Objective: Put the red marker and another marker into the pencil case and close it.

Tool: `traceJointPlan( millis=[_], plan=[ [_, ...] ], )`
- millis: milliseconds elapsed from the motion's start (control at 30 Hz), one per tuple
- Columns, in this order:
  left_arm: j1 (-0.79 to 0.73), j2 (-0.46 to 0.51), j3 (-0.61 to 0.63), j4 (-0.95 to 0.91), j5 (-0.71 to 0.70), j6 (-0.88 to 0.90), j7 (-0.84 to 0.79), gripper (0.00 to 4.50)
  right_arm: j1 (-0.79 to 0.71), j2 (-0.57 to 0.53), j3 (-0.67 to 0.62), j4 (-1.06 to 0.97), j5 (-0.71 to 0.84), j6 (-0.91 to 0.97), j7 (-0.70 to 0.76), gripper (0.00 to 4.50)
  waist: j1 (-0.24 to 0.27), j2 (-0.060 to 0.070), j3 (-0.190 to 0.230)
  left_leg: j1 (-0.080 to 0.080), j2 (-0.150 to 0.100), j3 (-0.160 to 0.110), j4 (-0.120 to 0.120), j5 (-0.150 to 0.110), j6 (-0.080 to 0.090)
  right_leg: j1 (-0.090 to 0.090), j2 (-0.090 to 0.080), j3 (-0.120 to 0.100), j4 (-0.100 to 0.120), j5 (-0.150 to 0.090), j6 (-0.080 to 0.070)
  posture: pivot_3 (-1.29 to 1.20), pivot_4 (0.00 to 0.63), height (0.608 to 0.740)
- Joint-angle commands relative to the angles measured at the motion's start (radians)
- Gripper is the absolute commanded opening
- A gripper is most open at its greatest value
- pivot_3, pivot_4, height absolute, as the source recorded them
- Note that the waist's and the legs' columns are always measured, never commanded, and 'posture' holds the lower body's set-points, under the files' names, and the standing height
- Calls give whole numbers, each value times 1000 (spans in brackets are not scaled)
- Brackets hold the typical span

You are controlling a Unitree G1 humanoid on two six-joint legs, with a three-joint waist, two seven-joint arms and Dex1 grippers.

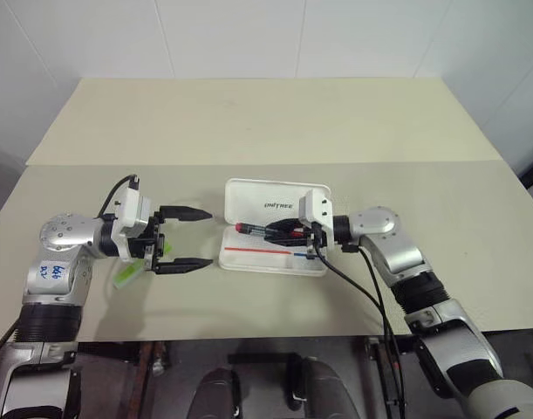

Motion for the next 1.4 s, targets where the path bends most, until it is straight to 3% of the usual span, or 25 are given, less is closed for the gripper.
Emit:
traceJointPlan(
  millis=[33, 267, 633, 800, 1000, 1233, 1400],
  plan=[
    [4, 4, 21, -46, -14, -1, 15, 4500, -24, 3, -1, 13, -18, -40, 14, 613, -1, 0, 0, 0, 0, 0, 0, 0, 0, 0, 0, 0, 0, 0, 0, 0, 150, 740],
    [-5, -7, 12, -46, -12, -4, 27, 4500, -26, -18, -6, 36, -50, -83, 42, 613, -15, 0, 0, 0, 0, 0, 0, 0, 0, 0, 0, 0, 0, 0, 0, 0, 150, 740],
    [-28, -30, 2, -31, -4, -13, 29, 4500, -51, 0, -32, 1, -18, -73, 41, 4432, -17, 0, 0, 1, 1, 0, 0, 1, -2, 0, 0, 0, 1, 0, 0, 0, 150, 740],
    [-12, -35, 10, -51, -7, -11, 45, 4500, -33, 2, -45, -111, 43, -7, 50, 4432, -17, 0, 0, 1, 2, 0, -1, 0, -2, 0, -1, 0, 1, 0, 0, 0, 150, 740],
    [86, -28, 75, -134, -20, 0, 137, 4500, 69, -30, -86, -406, 198, 180, 40, 4432, -16, 0, 0, 0, 4, 0, -2, -1, -3, 0, -2, 0, 1, 0, -1, 0, 150, 740],
    [334, -29, 269, -295, -61, 55, 324, 4500, 134, -83, -161, -620, 321, 331, -27, 4432, -18, 0, 0, 1, 8, 0, -2, -4, -6, 0, -1, 0, -3, -2, -4, 0, 150, 740],
    [497, -2, 408, -340, -88, 74, 344, 4500, 144, -112, -203, -644, 334, 346, -59, 4432, -14, 0, 0, 2, 11, -3, -3, -4, -10, -1, 1, 1, -1, -6, -10, 0, 150, 740]
  ],
)
